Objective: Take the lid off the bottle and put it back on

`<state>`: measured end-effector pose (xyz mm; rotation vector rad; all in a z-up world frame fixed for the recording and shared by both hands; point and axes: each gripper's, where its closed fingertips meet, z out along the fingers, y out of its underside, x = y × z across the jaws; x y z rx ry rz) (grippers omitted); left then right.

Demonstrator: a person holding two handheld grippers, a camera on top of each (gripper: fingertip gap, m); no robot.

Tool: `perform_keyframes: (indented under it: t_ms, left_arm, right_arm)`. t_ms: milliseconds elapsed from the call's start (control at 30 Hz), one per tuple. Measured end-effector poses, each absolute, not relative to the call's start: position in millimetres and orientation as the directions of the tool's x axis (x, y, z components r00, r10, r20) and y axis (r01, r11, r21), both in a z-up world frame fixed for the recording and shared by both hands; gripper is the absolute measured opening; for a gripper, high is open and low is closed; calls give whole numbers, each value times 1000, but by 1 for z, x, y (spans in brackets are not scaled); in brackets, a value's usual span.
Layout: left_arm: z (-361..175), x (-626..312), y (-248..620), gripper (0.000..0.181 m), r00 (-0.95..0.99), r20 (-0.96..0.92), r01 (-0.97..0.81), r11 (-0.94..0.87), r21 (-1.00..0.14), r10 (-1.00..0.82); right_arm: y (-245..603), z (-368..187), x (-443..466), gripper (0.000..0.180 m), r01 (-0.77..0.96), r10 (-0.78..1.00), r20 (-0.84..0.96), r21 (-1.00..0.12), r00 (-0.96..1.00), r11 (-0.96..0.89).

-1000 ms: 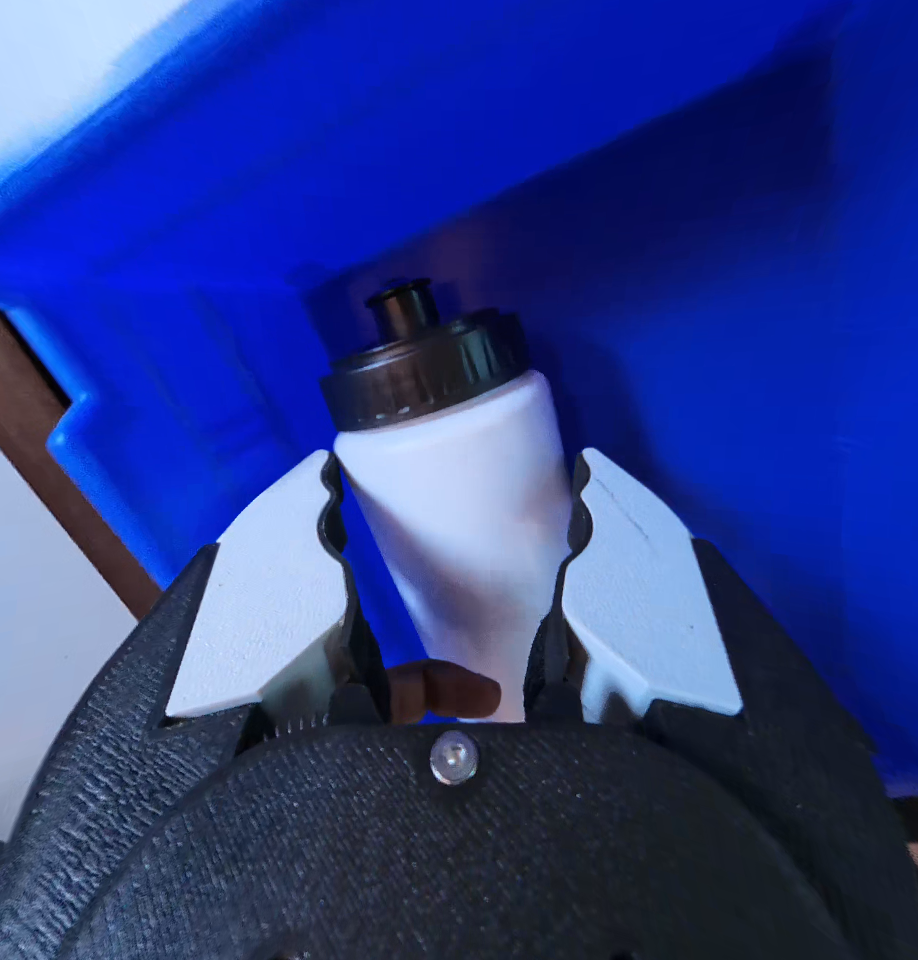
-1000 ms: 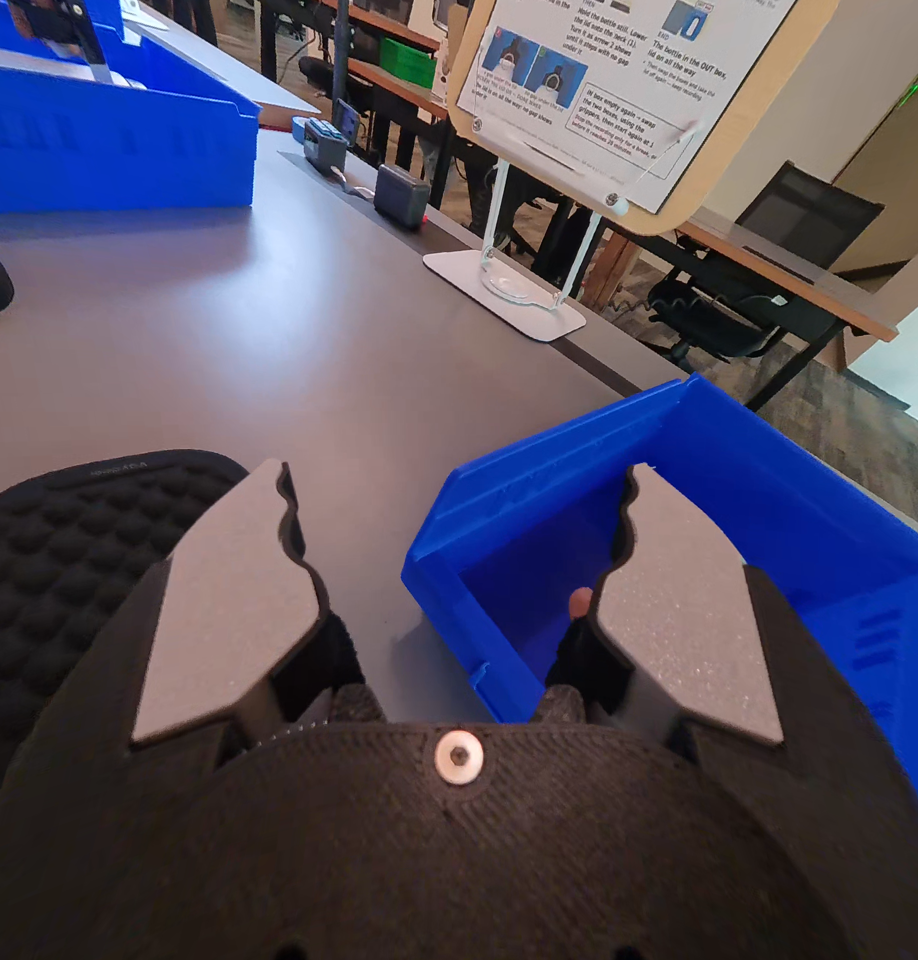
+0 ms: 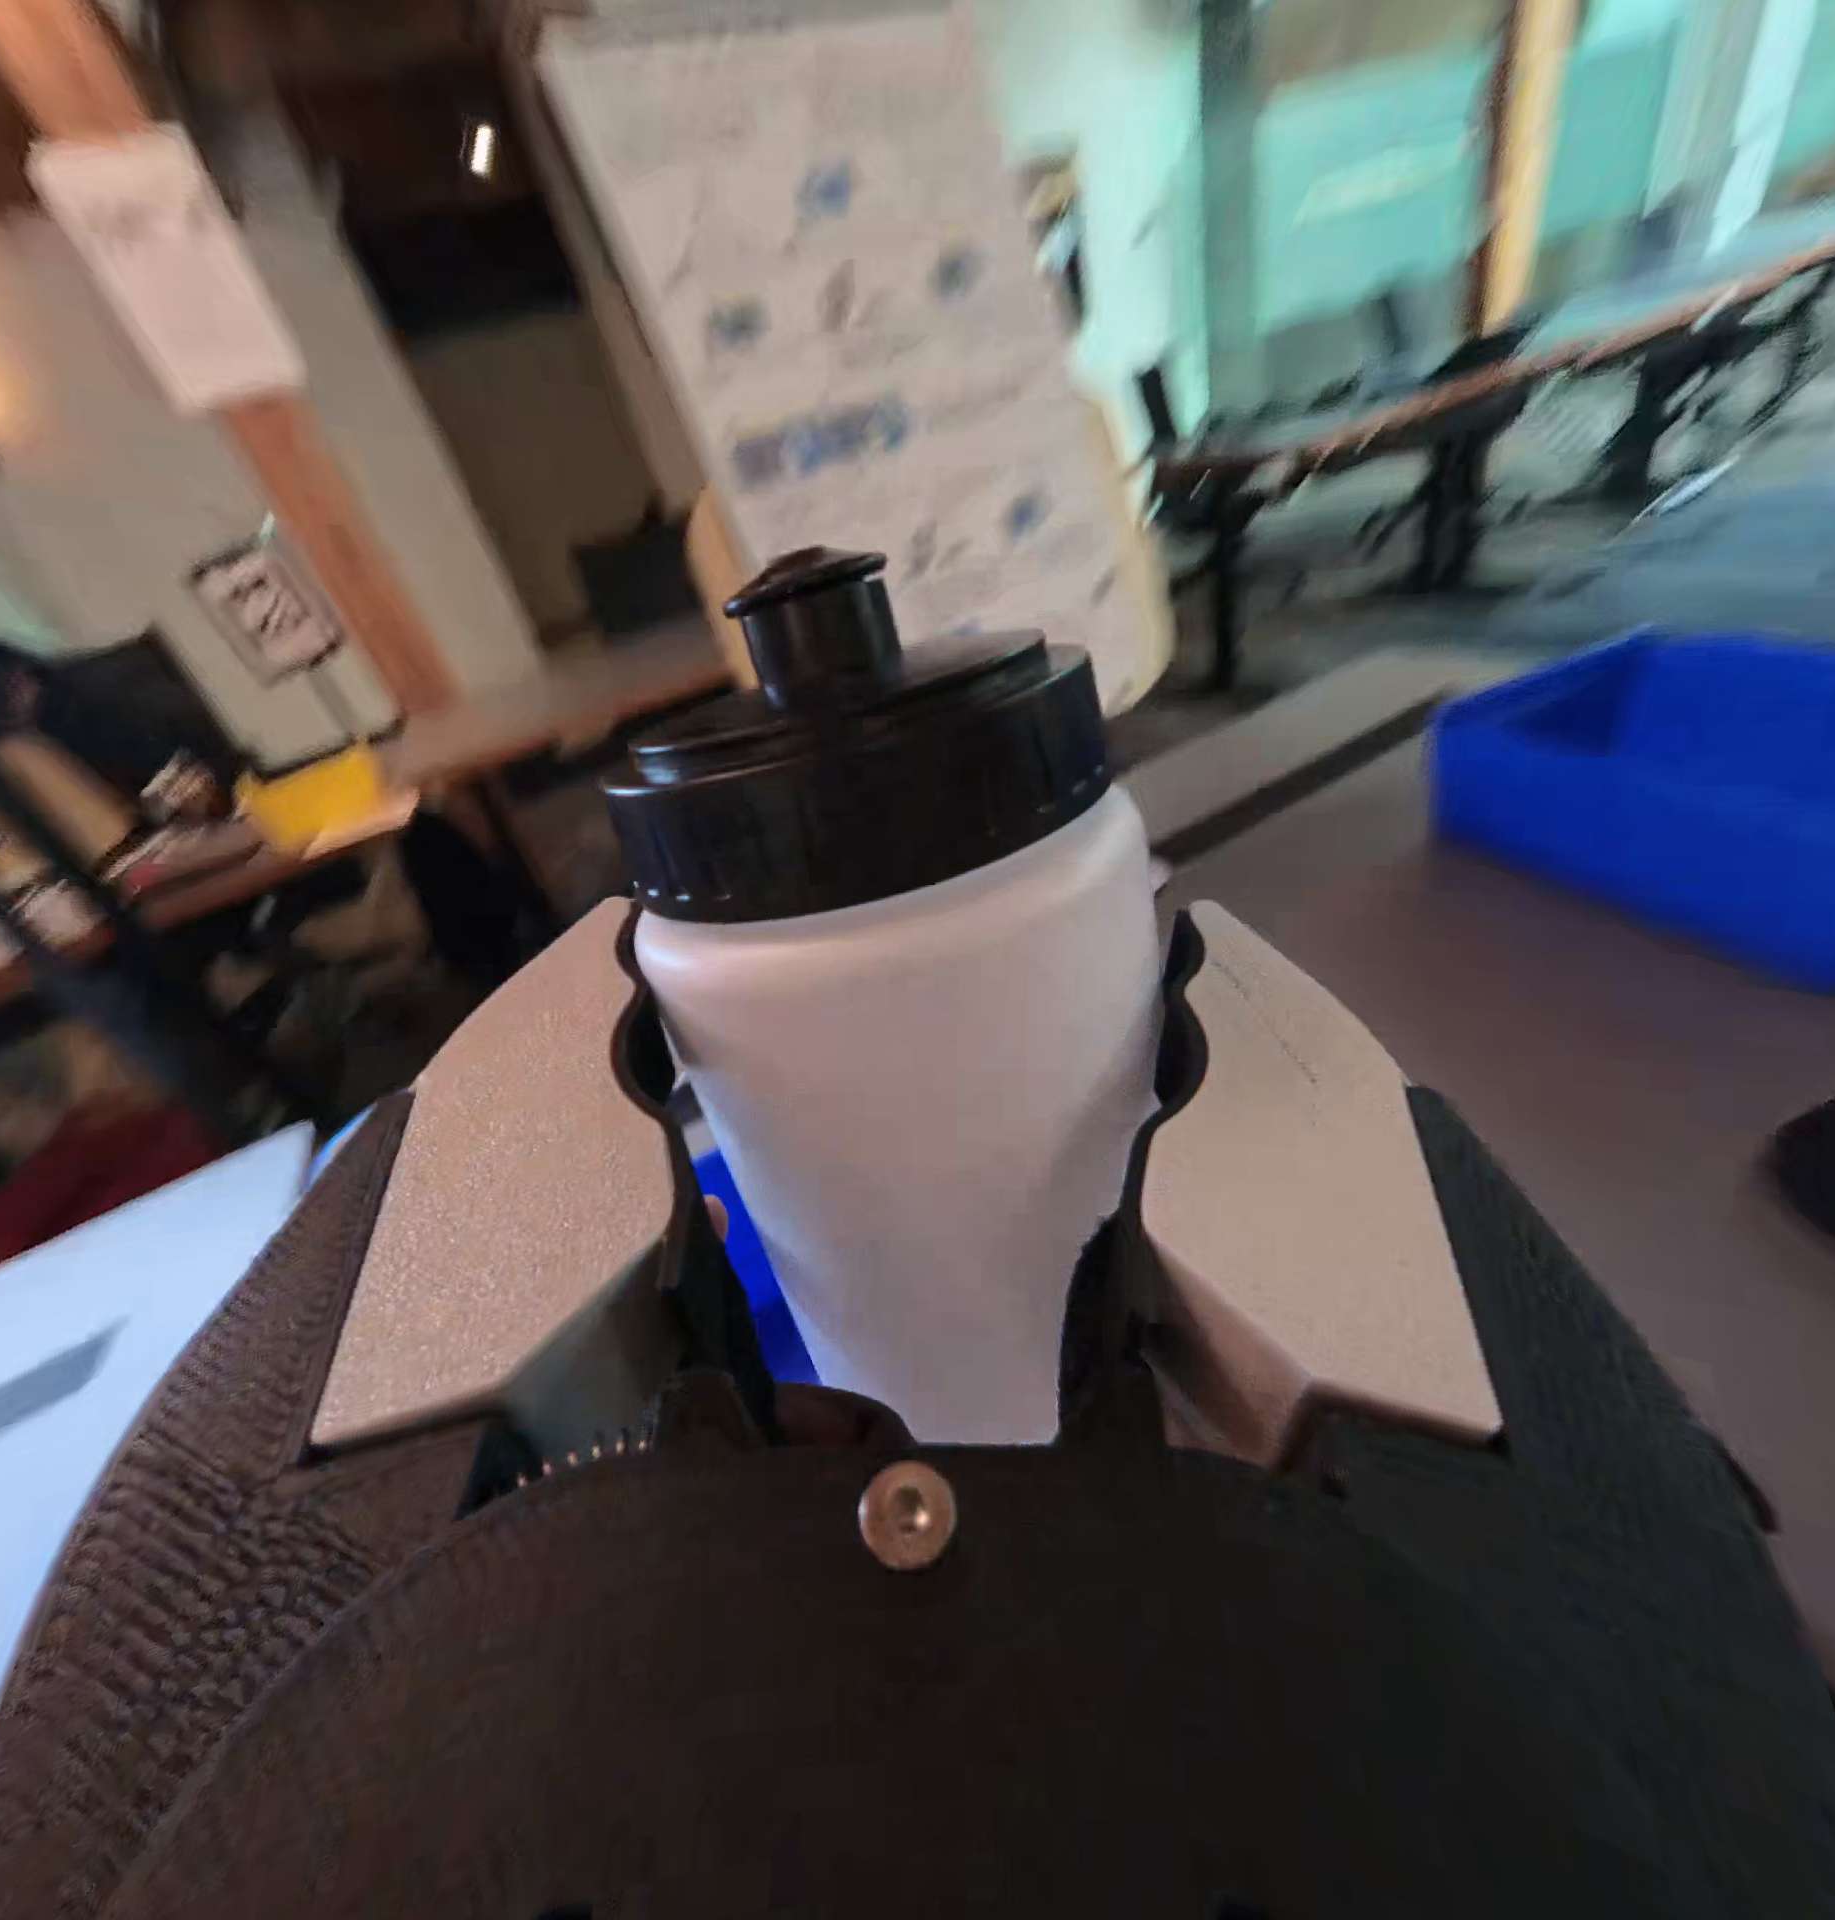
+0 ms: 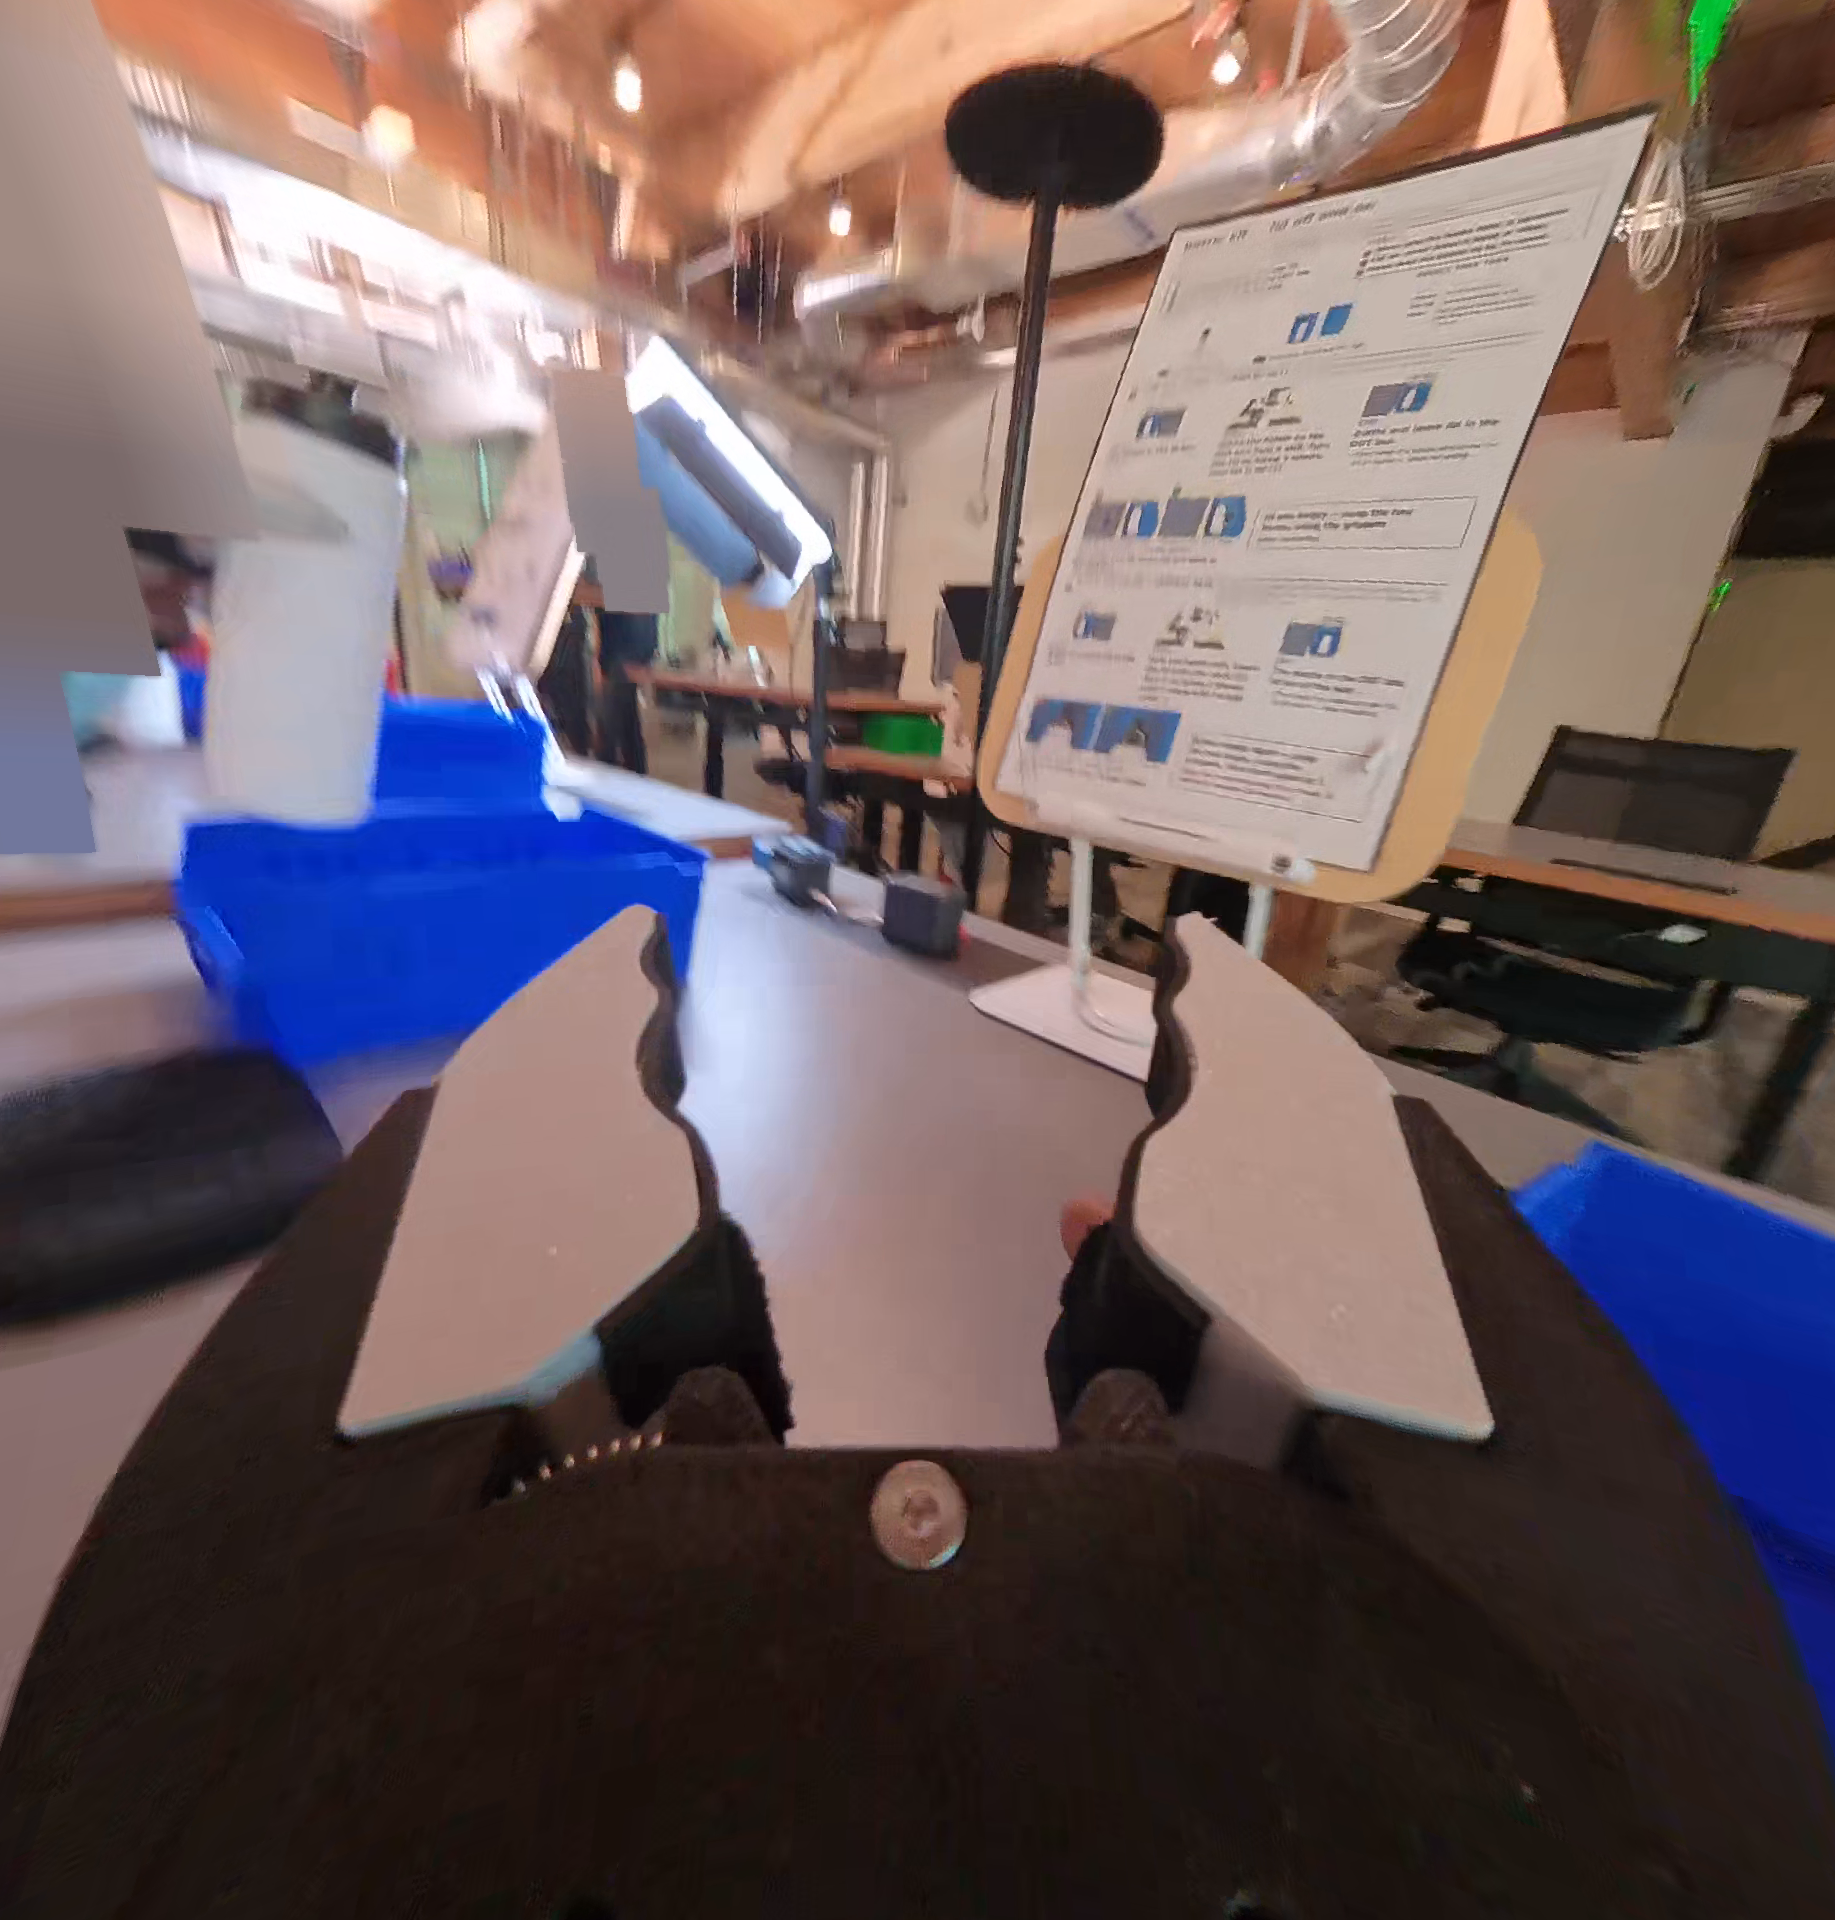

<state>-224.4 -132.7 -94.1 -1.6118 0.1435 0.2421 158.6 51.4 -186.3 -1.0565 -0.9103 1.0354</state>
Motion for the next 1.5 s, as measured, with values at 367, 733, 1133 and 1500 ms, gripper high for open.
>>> perform_keyframes:
  t_ms: [367, 733, 1133, 1500]
  left_arm:
    - [-216, -9, -47, 92, 928, -211, -171, 152, -973, -306]
    - [-229, 19, -45, 93, 916, -223, -164, 195, -967, -334]
    - [-230, 22, -47, 92, 898, -195, -126, 193, -973, -395]
    - [-229, 42, -65, 92, 790, -199, -73, 233, -970, -580]
  right_arm:
    - [-49, -189, 46, 88, -169, 980, -163, -969, -114, -181]
    - [-72, -191, 1, 83, -46, 997, -44, -998, -65, -47]
    - [-76, -200, -4, 72, 63, 982, 64, -995, -178, 76]
    - [-98, -196, 13, 72, -31, 717, 18, -1000, -697, -5]
